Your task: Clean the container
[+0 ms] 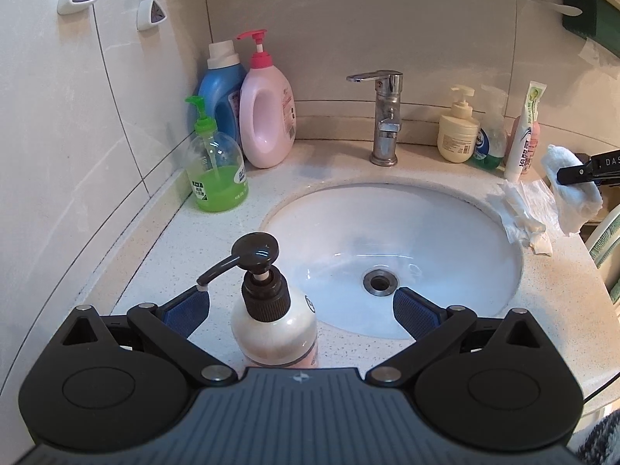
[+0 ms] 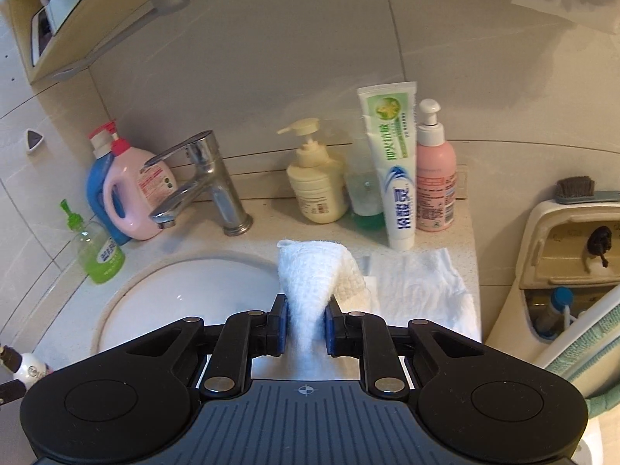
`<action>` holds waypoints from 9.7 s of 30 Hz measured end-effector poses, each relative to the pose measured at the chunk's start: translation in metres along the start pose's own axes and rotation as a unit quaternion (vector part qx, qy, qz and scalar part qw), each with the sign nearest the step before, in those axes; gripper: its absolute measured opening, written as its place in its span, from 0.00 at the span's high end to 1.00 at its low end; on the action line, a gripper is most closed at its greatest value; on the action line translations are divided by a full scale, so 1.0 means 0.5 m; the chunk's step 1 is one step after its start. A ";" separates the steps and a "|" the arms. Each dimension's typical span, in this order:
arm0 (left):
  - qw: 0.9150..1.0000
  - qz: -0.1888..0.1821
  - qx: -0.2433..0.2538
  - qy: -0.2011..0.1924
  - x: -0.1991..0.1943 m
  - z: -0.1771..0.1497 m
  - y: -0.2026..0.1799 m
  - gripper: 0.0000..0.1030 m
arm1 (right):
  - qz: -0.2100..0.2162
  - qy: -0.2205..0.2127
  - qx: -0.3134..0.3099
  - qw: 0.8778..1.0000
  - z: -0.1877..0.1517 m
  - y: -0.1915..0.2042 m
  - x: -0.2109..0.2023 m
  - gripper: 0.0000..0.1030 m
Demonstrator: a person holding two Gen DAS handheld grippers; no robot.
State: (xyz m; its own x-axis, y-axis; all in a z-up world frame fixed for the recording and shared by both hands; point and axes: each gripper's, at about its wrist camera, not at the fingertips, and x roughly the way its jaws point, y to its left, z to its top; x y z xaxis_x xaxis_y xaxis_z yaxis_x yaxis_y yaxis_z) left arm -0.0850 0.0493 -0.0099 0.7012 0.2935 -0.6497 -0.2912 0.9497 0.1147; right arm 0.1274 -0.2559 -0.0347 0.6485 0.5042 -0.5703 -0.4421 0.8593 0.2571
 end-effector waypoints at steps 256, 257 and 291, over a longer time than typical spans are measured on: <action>0.996 -0.060 -0.016 0.056 0.049 -0.126 0.140 0.63 | 0.359 0.286 0.100 0.883 -0.111 0.435 0.324 0.81; 0.997 -0.057 -0.018 0.056 0.048 -0.126 0.138 0.63 | 0.366 0.284 0.101 0.881 -0.102 0.443 0.331 0.81; 0.997 -0.023 -0.036 0.065 0.044 -0.127 0.138 0.63 | 0.337 0.329 0.179 0.864 -0.186 0.395 0.365 0.81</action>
State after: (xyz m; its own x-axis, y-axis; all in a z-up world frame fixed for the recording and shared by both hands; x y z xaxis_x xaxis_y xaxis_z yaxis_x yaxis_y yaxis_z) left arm -0.1309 0.1145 -0.0640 0.6264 0.2299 -0.7448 -0.3107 0.9500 0.0320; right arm 0.1007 -0.0021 -0.1606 -0.2267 0.8435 -0.4869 -0.2856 0.4204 0.8612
